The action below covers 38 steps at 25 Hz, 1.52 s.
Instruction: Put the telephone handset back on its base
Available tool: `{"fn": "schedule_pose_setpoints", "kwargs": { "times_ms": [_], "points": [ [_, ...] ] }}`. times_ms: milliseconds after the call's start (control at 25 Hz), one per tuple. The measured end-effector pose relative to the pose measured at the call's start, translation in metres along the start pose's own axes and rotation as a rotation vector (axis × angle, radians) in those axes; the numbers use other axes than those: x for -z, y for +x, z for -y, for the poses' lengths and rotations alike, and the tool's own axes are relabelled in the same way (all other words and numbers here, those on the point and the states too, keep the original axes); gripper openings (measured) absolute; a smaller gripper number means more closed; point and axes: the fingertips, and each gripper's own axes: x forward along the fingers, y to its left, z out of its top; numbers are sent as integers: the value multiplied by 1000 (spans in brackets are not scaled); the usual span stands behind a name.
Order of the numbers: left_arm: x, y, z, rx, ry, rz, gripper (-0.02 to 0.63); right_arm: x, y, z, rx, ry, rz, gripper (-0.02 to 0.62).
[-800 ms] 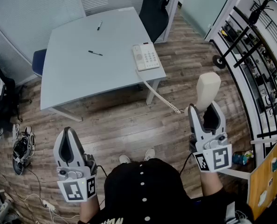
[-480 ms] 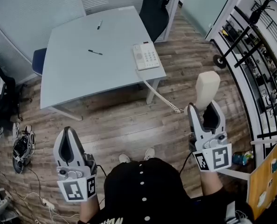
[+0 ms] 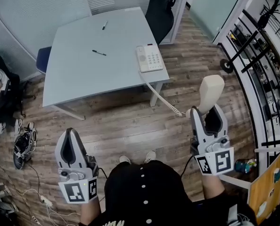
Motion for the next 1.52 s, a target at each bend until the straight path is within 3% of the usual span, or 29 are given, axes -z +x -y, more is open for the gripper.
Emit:
{"fn": "schedule_pose_setpoints", "kwargs": {
  "times_ms": [480, 1520],
  "points": [
    [17, 3, 28, -40, 0, -65, 14, 15, 7, 25, -57, 38, -6, 233],
    [44, 116, -38, 1, -33, -33, 14, 40, 122, 14, -24, 28, -54, 233]
  ]
}}
